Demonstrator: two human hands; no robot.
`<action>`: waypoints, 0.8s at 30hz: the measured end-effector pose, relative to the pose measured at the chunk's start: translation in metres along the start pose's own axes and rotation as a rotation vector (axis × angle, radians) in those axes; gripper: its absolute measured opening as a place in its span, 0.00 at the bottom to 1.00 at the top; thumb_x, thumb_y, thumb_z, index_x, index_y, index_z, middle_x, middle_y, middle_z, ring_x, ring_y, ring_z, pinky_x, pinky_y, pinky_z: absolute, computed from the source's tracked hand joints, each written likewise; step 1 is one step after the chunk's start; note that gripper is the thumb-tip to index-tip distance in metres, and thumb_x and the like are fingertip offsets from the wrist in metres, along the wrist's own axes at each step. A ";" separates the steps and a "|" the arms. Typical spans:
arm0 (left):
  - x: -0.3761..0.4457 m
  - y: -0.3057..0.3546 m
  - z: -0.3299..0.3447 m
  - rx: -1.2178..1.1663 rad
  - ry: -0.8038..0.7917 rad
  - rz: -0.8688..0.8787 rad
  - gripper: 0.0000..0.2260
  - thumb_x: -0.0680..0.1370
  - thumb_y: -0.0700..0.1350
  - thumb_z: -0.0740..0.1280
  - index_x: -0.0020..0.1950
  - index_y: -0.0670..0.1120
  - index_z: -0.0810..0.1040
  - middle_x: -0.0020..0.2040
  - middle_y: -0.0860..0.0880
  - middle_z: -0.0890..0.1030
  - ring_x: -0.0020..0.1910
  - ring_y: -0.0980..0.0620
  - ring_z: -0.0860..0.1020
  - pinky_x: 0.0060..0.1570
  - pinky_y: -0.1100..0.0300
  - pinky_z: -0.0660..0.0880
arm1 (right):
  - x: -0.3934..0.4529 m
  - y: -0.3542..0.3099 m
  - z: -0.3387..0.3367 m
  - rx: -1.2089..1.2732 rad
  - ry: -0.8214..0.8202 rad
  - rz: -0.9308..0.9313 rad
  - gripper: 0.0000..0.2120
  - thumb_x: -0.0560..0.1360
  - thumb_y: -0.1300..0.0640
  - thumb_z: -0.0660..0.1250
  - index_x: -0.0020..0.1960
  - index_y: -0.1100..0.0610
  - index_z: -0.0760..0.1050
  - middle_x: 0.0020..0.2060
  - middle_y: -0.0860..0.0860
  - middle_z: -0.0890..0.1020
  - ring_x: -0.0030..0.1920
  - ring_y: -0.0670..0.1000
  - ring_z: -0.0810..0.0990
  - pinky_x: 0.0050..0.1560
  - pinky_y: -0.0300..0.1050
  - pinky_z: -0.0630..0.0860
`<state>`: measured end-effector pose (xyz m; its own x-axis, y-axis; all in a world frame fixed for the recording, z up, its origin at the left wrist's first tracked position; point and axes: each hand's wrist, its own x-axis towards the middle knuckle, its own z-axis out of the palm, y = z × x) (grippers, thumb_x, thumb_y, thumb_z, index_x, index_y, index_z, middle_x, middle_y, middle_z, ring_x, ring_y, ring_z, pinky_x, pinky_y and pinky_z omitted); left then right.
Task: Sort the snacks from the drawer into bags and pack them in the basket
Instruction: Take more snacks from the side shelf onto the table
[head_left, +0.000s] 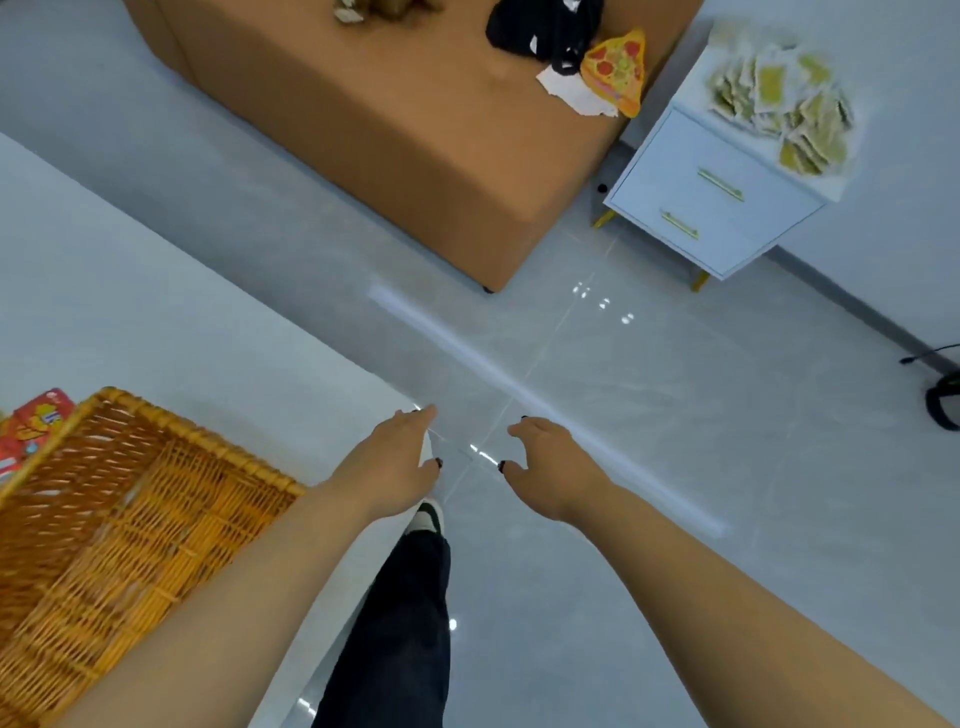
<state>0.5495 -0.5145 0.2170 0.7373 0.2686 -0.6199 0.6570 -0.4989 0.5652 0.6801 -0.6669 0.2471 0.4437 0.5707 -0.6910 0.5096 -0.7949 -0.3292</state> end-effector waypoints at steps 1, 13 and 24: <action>0.013 -0.002 -0.006 -0.011 0.013 -0.014 0.30 0.83 0.49 0.59 0.81 0.49 0.48 0.80 0.50 0.53 0.79 0.51 0.49 0.76 0.55 0.53 | 0.016 -0.001 -0.009 -0.007 -0.013 -0.010 0.28 0.82 0.50 0.58 0.78 0.57 0.55 0.78 0.52 0.55 0.77 0.51 0.51 0.75 0.45 0.52; 0.181 -0.019 -0.080 -0.335 0.195 -0.251 0.27 0.82 0.46 0.62 0.79 0.48 0.54 0.77 0.51 0.62 0.74 0.53 0.62 0.68 0.67 0.55 | 0.237 -0.023 -0.106 0.009 -0.174 -0.161 0.27 0.81 0.53 0.59 0.77 0.57 0.57 0.77 0.51 0.57 0.77 0.48 0.53 0.74 0.39 0.51; 0.274 -0.060 -0.152 -0.793 0.463 -0.603 0.35 0.81 0.55 0.59 0.80 0.47 0.42 0.76 0.57 0.55 0.76 0.54 0.58 0.69 0.68 0.52 | 0.413 -0.105 -0.193 -0.414 -0.382 -0.525 0.24 0.79 0.56 0.57 0.74 0.55 0.61 0.74 0.51 0.61 0.75 0.49 0.57 0.69 0.39 0.59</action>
<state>0.7361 -0.2861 0.0956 0.1400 0.6568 -0.7409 0.7218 0.4445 0.5305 0.9521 -0.3074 0.1204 -0.1794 0.6811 -0.7098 0.8510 -0.2546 -0.4594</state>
